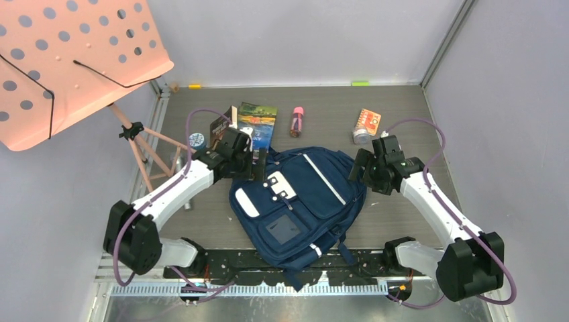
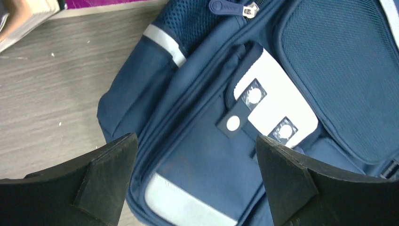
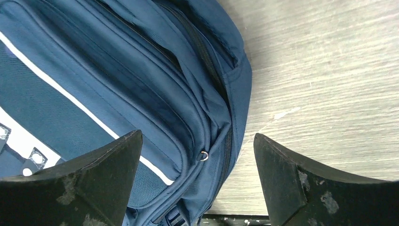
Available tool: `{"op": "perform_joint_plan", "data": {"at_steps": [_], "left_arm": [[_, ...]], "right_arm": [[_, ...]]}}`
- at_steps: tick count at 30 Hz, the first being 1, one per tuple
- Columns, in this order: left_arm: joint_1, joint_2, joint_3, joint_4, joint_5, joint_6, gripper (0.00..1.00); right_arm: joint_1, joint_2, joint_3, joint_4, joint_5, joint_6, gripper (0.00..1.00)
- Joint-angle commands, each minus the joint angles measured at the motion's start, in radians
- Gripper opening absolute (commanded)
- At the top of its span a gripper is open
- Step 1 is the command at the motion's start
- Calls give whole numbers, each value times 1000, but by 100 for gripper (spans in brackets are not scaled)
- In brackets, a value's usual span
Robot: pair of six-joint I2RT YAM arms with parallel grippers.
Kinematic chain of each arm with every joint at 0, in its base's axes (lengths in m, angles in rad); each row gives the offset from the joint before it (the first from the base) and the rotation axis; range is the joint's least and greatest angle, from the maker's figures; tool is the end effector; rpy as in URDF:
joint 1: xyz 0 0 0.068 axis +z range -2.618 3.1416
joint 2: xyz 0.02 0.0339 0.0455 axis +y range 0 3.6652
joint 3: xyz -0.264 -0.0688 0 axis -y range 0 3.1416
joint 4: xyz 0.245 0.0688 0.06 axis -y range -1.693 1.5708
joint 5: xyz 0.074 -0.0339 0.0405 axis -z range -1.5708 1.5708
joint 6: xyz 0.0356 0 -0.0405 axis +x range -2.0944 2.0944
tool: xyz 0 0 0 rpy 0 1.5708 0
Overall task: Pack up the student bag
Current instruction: Adjust the student bag at the center of the board.
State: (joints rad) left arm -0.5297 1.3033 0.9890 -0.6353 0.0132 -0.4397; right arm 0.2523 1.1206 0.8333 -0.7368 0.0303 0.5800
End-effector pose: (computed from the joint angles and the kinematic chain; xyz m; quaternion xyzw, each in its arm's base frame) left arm 0.2289 -0.1346 0.2603 0.0448 0.9511 -0.1480 0.2675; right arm 0.2075 0.0524 0.2457 0.1611 0.9492 0.0958 0.2528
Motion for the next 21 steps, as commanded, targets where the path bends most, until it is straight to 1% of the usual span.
{"op": "perform_joint_plan", "data": {"at_steps": [1, 6, 10, 13, 18, 20, 21], "left_arm": [[0, 57, -10, 148, -4, 40, 99], [-19, 43, -141, 219, 153, -17, 92], [-60, -44, -245, 223, 174, -62, 91], [-99, -120, -308, 226, 213, -121, 90], [-177, -259, -393, 220, 249, -214, 89], [-204, -312, -422, 220, 266, -246, 89], [-217, -338, -435, 222, 273, -259, 89]], "right_arm": [[-27, -17, -29, 95, -88, 30, 94], [-38, 37, -27, 169, -74, 0, 91], [-51, 143, -5, 200, -36, -41, 88], [-66, 206, 23, 220, -44, -57, 89], [-74, 296, 30, 312, -171, -30, 89], [-74, 326, 29, 349, -225, -31, 87], [-74, 336, 29, 373, -261, -31, 84]]}}
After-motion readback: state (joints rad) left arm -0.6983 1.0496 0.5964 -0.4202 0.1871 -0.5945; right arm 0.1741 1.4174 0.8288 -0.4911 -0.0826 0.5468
